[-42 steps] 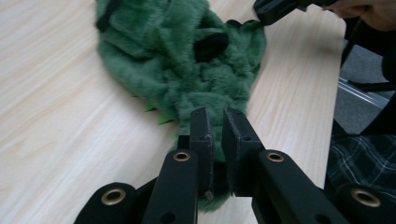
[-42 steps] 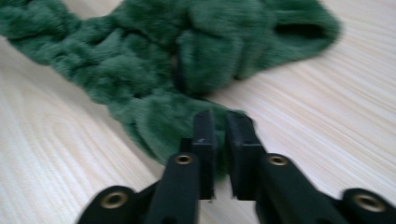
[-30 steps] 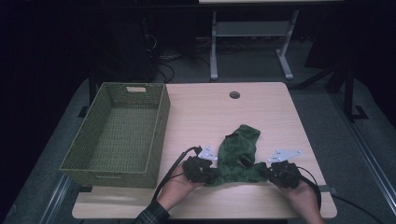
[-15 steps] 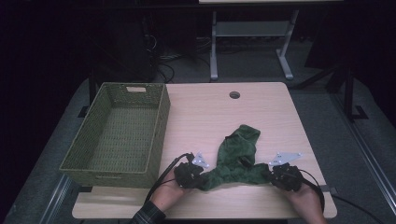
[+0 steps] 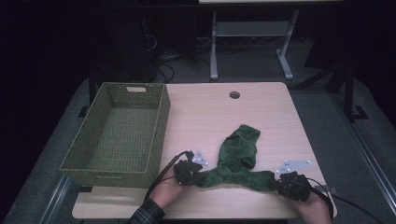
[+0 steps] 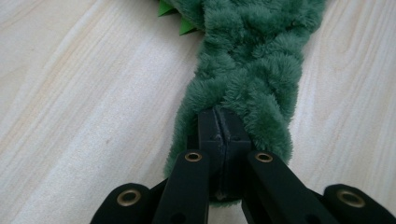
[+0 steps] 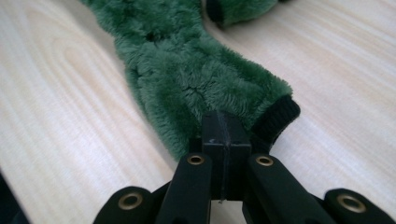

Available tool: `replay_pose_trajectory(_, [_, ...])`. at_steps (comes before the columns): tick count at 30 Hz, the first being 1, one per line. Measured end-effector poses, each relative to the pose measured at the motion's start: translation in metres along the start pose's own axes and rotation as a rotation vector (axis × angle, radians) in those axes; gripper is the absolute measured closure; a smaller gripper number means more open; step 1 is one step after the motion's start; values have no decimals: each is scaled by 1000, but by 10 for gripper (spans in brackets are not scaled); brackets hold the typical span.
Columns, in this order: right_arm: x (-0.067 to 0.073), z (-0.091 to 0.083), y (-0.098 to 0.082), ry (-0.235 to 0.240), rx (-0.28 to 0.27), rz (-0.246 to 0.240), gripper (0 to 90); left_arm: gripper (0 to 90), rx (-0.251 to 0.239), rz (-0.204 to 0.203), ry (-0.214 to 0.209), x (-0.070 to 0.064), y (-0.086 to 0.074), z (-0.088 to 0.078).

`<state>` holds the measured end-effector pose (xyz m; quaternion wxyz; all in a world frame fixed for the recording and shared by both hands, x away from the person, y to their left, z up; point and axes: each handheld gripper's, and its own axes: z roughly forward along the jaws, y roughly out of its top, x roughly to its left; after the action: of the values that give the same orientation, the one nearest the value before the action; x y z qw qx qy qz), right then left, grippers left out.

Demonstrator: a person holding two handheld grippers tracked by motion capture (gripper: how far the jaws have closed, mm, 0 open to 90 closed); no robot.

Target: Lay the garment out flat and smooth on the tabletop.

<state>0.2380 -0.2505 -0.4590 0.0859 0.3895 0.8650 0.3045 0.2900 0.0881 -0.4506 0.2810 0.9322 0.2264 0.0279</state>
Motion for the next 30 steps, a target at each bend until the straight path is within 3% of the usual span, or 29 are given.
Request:
replay_pose_trajectory(7, [-5,-8,6,7,-75,8,767,739,-65,-19,-40,1,7,-12])
replay_pose_trajectory(13, [-13,-8,22,15,-122,36,686,665,-132,-33,-35,10,26,-24])
replay_pose_trajectory(14, [-15,-6,24,23,-121,45,666,650,-133,-18,-36,13,30,-25])
replay_pose_trajectory(22, [-18,8,37,36,-104,66,538,563,-201,-9,-21,37,69,-16])
replay_pose_trajectory(30, [-18,16,40,34,-90,53,511,533,-217,28,-25,53,105,-3])
